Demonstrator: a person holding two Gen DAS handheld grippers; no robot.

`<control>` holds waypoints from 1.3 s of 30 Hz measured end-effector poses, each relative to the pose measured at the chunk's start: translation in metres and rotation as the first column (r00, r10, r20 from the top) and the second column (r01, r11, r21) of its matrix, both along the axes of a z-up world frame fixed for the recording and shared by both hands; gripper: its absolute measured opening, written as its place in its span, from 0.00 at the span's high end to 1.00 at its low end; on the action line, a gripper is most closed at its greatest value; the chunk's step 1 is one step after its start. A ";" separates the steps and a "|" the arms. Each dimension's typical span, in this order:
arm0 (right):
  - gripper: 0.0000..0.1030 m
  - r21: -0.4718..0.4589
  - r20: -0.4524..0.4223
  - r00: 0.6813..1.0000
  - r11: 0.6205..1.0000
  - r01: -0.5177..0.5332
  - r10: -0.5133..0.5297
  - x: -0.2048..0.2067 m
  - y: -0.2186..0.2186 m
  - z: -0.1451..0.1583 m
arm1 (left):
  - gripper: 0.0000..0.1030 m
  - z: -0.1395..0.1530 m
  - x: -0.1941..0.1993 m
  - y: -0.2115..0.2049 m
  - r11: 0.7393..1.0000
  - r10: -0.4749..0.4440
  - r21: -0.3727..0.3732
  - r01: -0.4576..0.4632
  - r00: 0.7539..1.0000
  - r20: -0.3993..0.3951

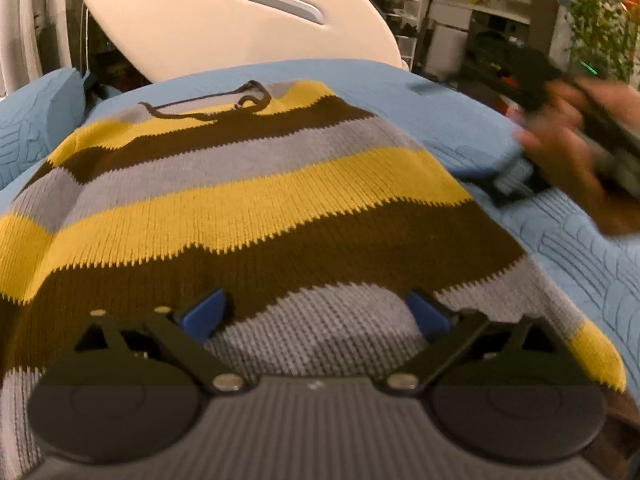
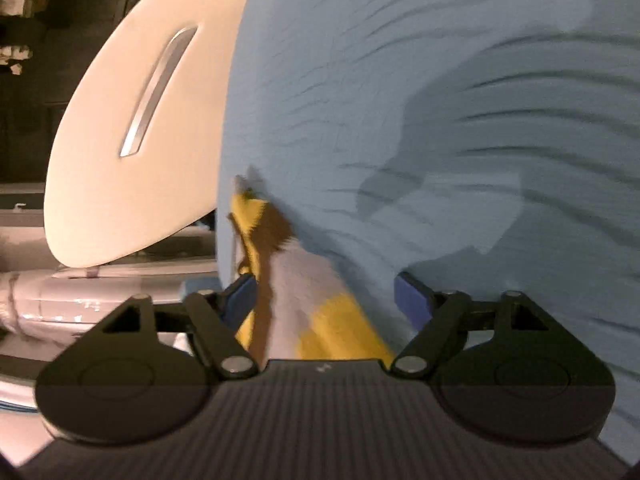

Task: Fold clothes
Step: 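Reach the right gripper toward the sweater shoulder beside the collar, then grasp the sweater shoulder with the right gripper and lift it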

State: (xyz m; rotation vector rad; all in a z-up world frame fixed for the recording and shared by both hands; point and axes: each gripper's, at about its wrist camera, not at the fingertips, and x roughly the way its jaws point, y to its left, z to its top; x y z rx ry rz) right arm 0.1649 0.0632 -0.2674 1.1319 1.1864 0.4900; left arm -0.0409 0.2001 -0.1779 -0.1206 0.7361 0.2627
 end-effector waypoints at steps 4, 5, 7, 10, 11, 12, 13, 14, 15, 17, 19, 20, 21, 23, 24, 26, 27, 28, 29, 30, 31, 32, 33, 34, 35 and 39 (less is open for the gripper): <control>0.42 -0.038 0.017 0.993 0.992 -0.118 0.119 0.030 0.055 0.008 | 0.01 0.002 -0.002 0.006 0.999 -0.010 -0.030 0.010 1.000 -0.002; 0.92 -0.178 0.102 0.980 0.973 -0.150 0.169 0.032 0.073 0.025 | 0.02 0.003 -0.003 0.010 0.998 0.000 -0.055 0.001 1.000 0.005; 0.89 -0.395 0.319 0.893 0.901 -0.178 0.316 0.012 0.110 0.064 | 0.03 0.008 -0.008 0.024 0.989 0.053 -0.139 -0.048 0.998 0.035; 0.88 -0.586 0.567 0.604 0.790 -0.181 0.559 -0.044 0.161 0.112 | 0.04 0.012 -0.017 0.038 0.970 0.163 -0.192 -0.147 0.984 0.073; 0.86 -0.678 0.579 0.398 0.691 -0.250 0.712 -0.080 0.190 0.122 | 0.04 0.011 -0.018 0.037 0.969 0.172 -0.192 -0.155 0.982 0.076; 0.84 -0.746 0.518 0.215 0.560 -0.361 0.828 -0.112 0.215 0.123 | 0.04 0.010 -0.019 0.035 0.971 0.173 -0.183 -0.157 0.982 0.076; 0.78 -0.761 0.468 0.145 0.482 -0.435 0.871 -0.123 0.226 0.121 | 0.04 0.009 -0.018 0.031 0.975 0.165 -0.162 -0.151 0.983 0.074; 0.76 -0.754 0.374 0.036 0.326 -0.570 0.927 -0.139 0.242 0.115 | 0.04 0.008 -0.018 0.026 0.980 0.157 -0.135 -0.146 0.985 0.071; 0.76 -0.737 0.328 -0.006 0.251 -0.627 0.945 -0.147 0.247 0.113 | 0.03 0.007 -0.017 0.019 0.986 0.144 -0.092 -0.138 0.988 0.063; 0.68 -0.722 0.294 -0.050 0.187 -0.666 0.955 -0.158 0.250 0.120 | 0.03 0.006 -0.017 0.013 0.990 0.134 -0.061 -0.131 0.989 0.058; 0.55 -0.710 0.334 0.074 0.303 -0.636 0.940 -0.141 0.236 0.128 | 0.01 0.005 -0.016 0.012 0.990 0.131 -0.052 -0.128 0.990 0.058; 0.46 -0.702 0.354 0.136 0.358 -0.616 0.925 -0.133 0.230 0.132 | 0.00 0.005 -0.016 0.011 0.991 0.129 -0.048 -0.127 0.990 0.058; 0.42 -0.693 0.373 0.196 0.413 -0.592 0.907 -0.124 0.223 0.136 | 0.00 0.005 -0.016 0.010 0.991 0.128 -0.044 -0.125 0.990 0.058; 0.35 -0.712 0.400 0.269 0.482 -0.511 0.876 -0.112 0.217 0.139 | 0.00 0.004 -0.016 0.008 0.992 0.125 -0.035 -0.123 0.990 0.058; 0.35 -0.736 0.410 0.286 0.500 -0.457 0.866 -0.108 0.217 0.139 | 0.00 0.004 -0.016 0.007 0.992 0.123 -0.031 -0.121 0.991 0.058; 0.35 -0.804 0.412 0.219 0.466 -0.368 0.884 -0.110 0.223 0.138 | 0.00 0.004 -0.016 0.006 0.993 0.119 -0.024 -0.118 0.991 0.060; 0.34 -0.844 0.397 0.146 0.423 -0.330 0.906 -0.114 0.228 0.137 | 0.00 0.004 -0.016 0.006 0.993 0.119 -0.025 -0.118 0.991 0.060; 0.31 -0.864 0.376 0.106 0.389 -0.320 0.921 -0.118 0.230 0.133 | 0.00 0.005 -0.017 0.005 0.993 0.118 -0.025 -0.117 0.991 0.061; 0.29 -0.902 0.314 0.027 0.307 -0.303 0.949 -0.122 0.232 0.127 | 0.00 0.005 -0.017 0.004 0.993 0.118 -0.025 -0.117 0.991 0.061; 0.28 -0.927 0.253 -0.021 0.236 -0.291 0.967 -0.122 0.230 0.119 | 0.00 0.006 -0.017 0.004 0.993 0.118 -0.025 -0.116 0.991 0.061; 0.28 -0.931 0.229 -0.027 0.211 -0.297 0.973 -0.121 0.226 0.112 | 0.00 0.006 -0.017 0.003 0.993 0.118 -0.026 -0.117 0.991 0.061; 0.28 -0.925 0.196 -0.008 0.183 -0.333 0.980 -0.115 0.218 0.099 | 0.00 0.006 -0.017 0.003 0.993 0.118 -0.026 -0.116 0.991 0.060; 0.28 -0.914 0.164 0.014 0.157 -0.374 0.986 -0.109 0.209 0.087 | 0.00 0.006 -0.017 0.003 0.993 0.117 -0.026 -0.116 0.991 0.060; 0.28 -0.865 0.139 0.089 0.164 -0.473 0.986 -0.097 0.193 0.074 | 0.00 0.006 -0.017 0.003 0.993 0.117 -0.026 -0.116 0.991 0.060; 0.29 -0.827 0.165 0.146 0.218 -0.519 0.975 -0.093 0.182 0.072 | 0.00 0.006 -0.017 0.003 0.993 0.117 -0.026 -0.116 0.991 0.060; 0.73 -0.743 0.248 0.276 0.365 -0.561 0.929 -0.098 0.149 0.074 | 0.00 0.006 -0.019 0.001 0.993 0.118 -0.027 -0.116 0.991 0.064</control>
